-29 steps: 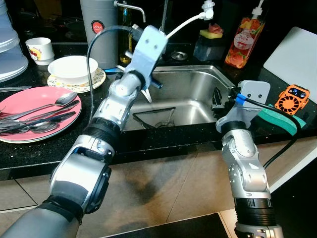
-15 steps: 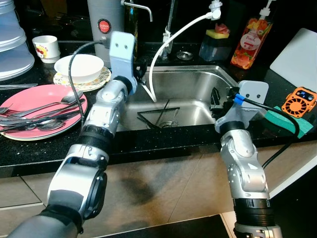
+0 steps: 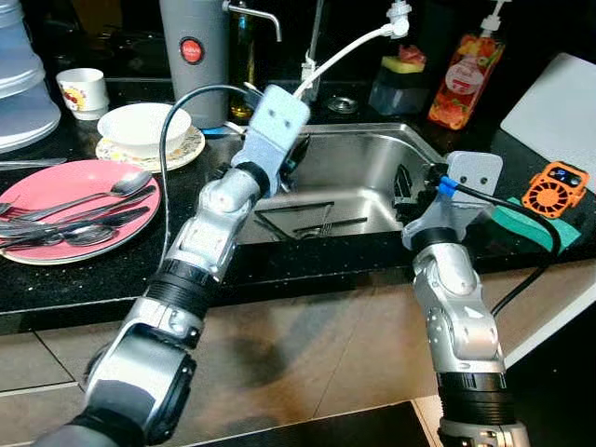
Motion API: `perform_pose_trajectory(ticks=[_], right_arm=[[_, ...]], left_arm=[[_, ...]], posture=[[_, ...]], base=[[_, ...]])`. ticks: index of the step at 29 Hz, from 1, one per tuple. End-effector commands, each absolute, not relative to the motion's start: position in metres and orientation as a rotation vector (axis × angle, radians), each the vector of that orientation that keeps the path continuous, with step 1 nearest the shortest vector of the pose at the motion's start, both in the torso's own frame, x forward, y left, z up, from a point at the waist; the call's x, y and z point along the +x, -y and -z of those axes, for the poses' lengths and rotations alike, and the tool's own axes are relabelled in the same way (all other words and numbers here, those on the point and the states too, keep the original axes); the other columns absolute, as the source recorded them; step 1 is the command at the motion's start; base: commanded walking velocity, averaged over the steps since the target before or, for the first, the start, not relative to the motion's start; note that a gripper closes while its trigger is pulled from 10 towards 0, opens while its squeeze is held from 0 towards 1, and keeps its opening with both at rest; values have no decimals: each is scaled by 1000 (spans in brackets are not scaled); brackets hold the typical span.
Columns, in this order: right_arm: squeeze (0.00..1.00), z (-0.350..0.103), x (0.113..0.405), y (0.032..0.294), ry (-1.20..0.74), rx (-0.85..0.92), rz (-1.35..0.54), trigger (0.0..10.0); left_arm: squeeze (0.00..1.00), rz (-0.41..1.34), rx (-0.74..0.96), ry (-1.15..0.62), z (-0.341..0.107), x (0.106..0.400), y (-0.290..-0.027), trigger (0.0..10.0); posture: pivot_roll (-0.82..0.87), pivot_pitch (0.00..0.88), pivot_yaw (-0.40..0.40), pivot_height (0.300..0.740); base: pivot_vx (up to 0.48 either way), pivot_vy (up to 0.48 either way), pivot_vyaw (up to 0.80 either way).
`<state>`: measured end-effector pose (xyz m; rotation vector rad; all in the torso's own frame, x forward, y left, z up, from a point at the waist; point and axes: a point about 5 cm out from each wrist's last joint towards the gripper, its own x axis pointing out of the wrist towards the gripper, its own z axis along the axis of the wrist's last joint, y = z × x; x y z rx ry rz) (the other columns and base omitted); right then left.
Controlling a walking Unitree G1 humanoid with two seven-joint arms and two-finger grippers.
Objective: Kitchen organization
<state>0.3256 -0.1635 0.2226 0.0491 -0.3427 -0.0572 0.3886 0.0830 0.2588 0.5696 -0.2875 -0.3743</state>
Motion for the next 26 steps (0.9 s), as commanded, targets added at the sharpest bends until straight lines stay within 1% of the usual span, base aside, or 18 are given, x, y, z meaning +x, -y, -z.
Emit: perform_pose_trajectory(ticks=[1, 2, 3, 5, 6, 7, 9, 10, 11, 12, 13, 14, 16, 17, 20, 24, 25, 26], right_arm=[[0, -221, 327, 162, 332, 49, 52, 10000], [0, -221, 327, 162, 332, 49, 52, 10000], [0, -220, 327, 161, 331, 49, 52, 10000], [0, -220, 327, 161, 331, 49, 52, 10000], [0, -220, 327, 161, 330, 50, 53, 10000], [0, -220, 327, 161, 330, 50, 53, 10000], [0, -220, 327, 162, 330, 51, 54, 10000], [0, -220, 327, 162, 330, 51, 54, 10000], [0, -220, 328, 162, 330, 50, 55, 10000], [0, -220, 328, 162, 330, 50, 55, 10000], [0, -220, 328, 163, 331, 50, 54, 10000], [0, -220, 328, 163, 331, 50, 54, 10000], [0, -222, 330, 162, 336, 48, 51, 10000], [0, -223, 331, 162, 339, 47, 50, 10000], [0, -224, 332, 162, 342, 46, 48, 10000], [0, -223, 332, 163, 339, 46, 48, 10000], [0, -223, 331, 163, 337, 45, 49, 10000], [0, -222, 331, 163, 336, 45, 49, 10000]], left_arm=[[0, 305, 672, 244, -252, 392, -99, 10000], [0, 305, 672, 244, -252, 392, -99, 10000], [0, 261, 695, 221, -251, 395, -112, 10000], [0, 261, 695, 221, -251, 395, -112, 10000], [0, 215, 713, 198, -250, 396, -124, 10000], [0, 215, 713, 198, -250, 396, -124, 10000], [0, 110, 753, 137, -249, 397, -154, 10000], [0, 110, 753, 137, -249, 397, -154, 10000], [0, 61, 767, 105, -250, 397, -167, 10000], [0, 61, 767, 105, -250, 397, -167, 10000], [0, 15, 778, 69, -250, 397, -179, 10000], [0, 15, 778, 69, -250, 397, -179, 10000], [0, -70, 791, -4, -250, 397, -202, 10000], [0, -96, 810, -24, -250, 398, -208, 10000], [0, -138, 870, -55, -249, 399, -217, 10000], [0, -135, 875, -75, -246, 399, -218, 10000], [424, -139, 873, -88, -245, 400, -219, 10000], [424, -142, 872, -96, -244, 400, -219, 10000]], posture=[[46, 0, -57, 740], [46, 0, -57, 740], [46, 0, -57, 740], [46, 0, -57, 740], [46, 0, -57, 740], [46, 0, -57, 740], [46, 0, -57, 740], [46, 0, -57, 740], [58, 0, -58, 740], [58, 0, -58, 740], [60, 0, -67, 740], [60, 0, -67, 740], [60, 0, -69, 740], [60, 0, -69, 740], [58, 0, -71, 740], [59, 0, -72, 740], [59, 0, -72, 740], [59, 0, -72, 740]], base=[[0, 0, 0], [0, 0, 0], [0, 0, 0], [0, 0, 0], [0, 0, 0], [0, 0, 0], [0, 0, 0], [0, 0, 0], [0, 0, 0], [0, 0, 0], [0, 0, 0], [0, 0, 0], [0, 0, 0], [0, 0, 0], [0, 0, 0], [0, 0, 0], [0, 0, 0], [0, 0, 0]])
